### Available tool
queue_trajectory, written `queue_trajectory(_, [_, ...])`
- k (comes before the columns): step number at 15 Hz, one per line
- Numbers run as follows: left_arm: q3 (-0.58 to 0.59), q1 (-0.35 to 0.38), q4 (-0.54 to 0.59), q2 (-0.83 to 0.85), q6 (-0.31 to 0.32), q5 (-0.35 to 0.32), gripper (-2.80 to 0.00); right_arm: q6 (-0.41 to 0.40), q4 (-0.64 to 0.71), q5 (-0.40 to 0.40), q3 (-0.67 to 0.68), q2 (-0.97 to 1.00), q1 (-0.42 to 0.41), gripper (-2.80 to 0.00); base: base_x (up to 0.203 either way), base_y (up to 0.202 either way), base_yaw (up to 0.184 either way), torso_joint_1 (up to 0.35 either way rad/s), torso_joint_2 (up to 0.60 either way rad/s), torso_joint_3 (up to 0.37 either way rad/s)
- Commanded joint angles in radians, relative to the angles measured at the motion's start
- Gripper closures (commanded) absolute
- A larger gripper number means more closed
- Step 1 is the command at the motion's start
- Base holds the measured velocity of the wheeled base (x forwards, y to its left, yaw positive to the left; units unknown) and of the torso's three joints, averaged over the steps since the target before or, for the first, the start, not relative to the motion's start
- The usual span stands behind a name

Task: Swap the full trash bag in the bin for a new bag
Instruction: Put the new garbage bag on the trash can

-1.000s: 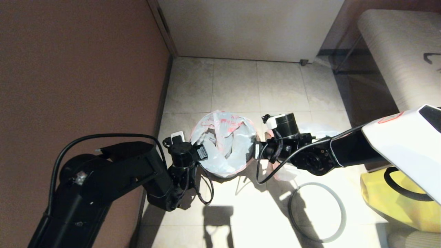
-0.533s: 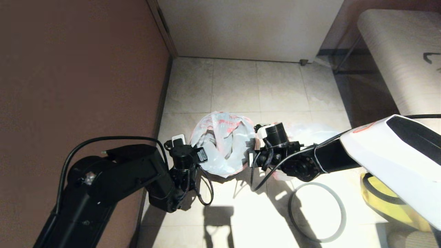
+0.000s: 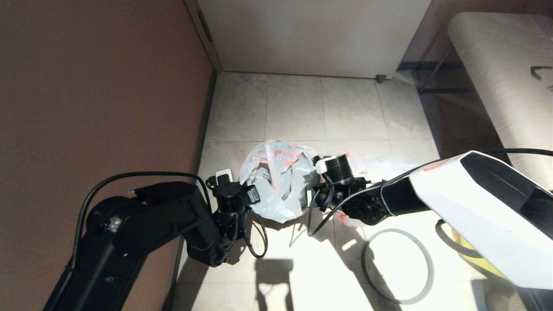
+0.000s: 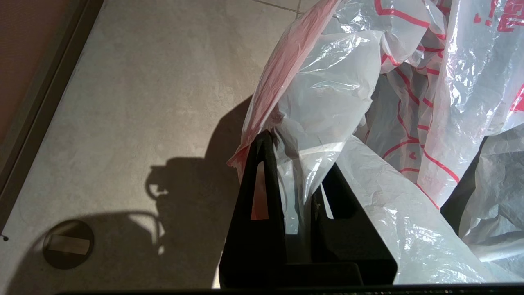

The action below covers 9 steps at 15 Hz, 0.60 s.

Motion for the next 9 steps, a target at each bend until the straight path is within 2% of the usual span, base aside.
queue_trajectory(1, [-0.006,0.0,-0.005,0.005,-0.002,0.003,0.0,0.002,-0.007,-0.003,0.025,0.009,-0.001,0.0,0.0,0.0,0.0,0.0,0.0,0.0])
queue_trajectory(9, [-0.006,0.0,-0.004,0.004,-0.002,0.004,0.0,0.004,-0.018,-0.004,0.092,-0.016,-0.002,0.0,0.0,0.0,0.0,0.0,0.0,0.0])
